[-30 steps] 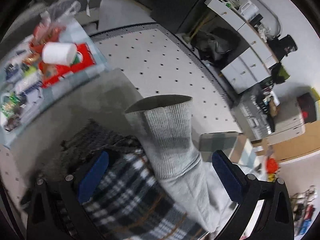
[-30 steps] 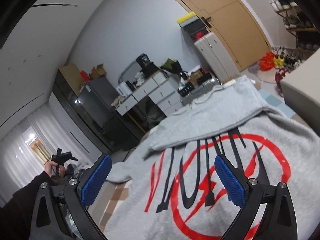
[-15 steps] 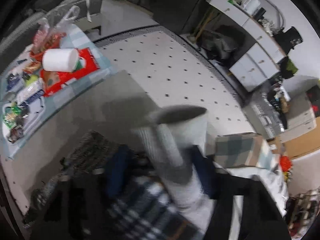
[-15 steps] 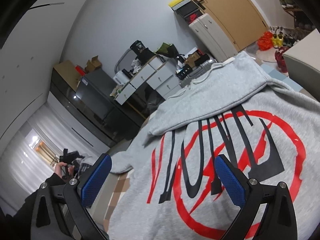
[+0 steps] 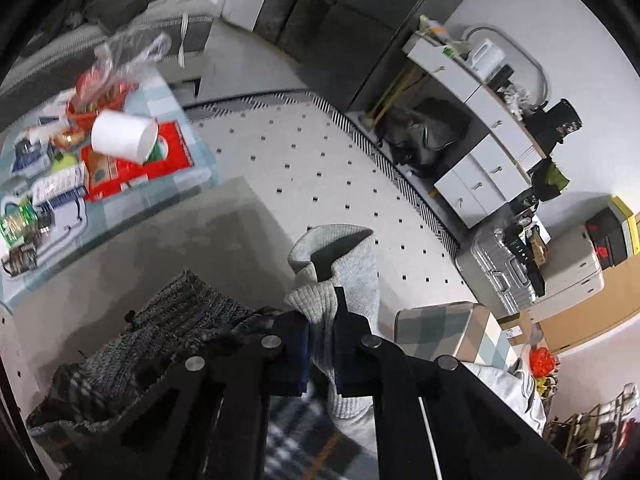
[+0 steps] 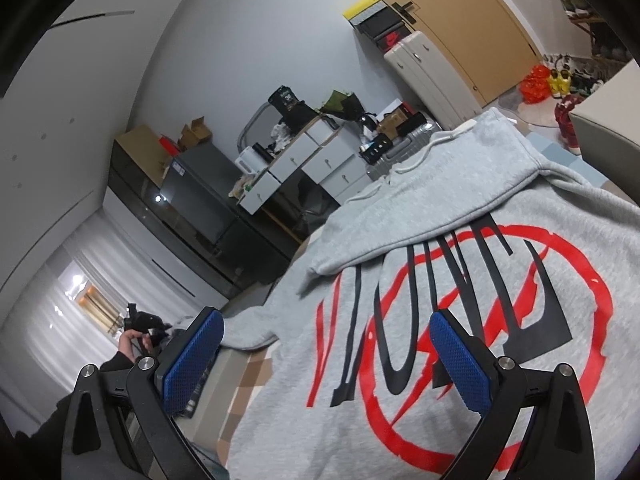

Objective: Fold large clothes

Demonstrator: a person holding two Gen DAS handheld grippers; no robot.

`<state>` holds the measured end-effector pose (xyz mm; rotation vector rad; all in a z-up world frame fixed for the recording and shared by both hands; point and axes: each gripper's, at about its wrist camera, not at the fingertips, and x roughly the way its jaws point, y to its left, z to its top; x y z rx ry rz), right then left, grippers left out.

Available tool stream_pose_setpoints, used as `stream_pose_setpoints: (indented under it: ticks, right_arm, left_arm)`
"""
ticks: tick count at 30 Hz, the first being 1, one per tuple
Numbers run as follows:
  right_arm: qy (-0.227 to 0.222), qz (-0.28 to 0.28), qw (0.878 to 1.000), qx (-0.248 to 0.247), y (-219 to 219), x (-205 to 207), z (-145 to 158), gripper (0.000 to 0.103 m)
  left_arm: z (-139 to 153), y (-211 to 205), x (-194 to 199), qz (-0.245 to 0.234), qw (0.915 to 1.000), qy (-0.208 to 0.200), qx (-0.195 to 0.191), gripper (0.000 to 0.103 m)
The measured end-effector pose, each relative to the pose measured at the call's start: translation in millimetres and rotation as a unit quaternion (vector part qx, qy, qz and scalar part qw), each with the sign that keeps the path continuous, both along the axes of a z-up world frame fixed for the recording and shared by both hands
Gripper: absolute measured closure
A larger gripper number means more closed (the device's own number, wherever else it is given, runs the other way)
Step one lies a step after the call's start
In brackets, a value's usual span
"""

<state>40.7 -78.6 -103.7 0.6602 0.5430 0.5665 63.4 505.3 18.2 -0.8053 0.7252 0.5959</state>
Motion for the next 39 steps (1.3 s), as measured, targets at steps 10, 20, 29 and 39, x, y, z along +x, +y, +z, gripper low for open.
stream_pose_setpoints:
  ticks: [10, 20, 29, 39]
  right_arm:
    - [-0.011, 0.003, 0.999, 0.035, -10, -6, 10, 0.0]
    - [-0.015, -0.001, 0.997, 0.077, -29, -13, 17, 0.0]
    - [-0.018, -0.048, 0.993, 0.105, -65, -15, 20, 0.0]
    - [-0.037, -0.12, 0.959, 0.254, -149, -29, 9, 0.0]
  left_arm:
    - [57, -44, 14, -0.075, 0.9946, -0.059, 0.04, 0.1]
    - [116, -165, 56, -0.201, 0.9703, -0.123, 0.055, 0.1]
    - [131, -311, 110, -0.336, 0.9298, -0.145, 0.044, 0.1]
    - [36, -454, 174, -0.47, 0.8755, -0.109, -0.027, 0.1]
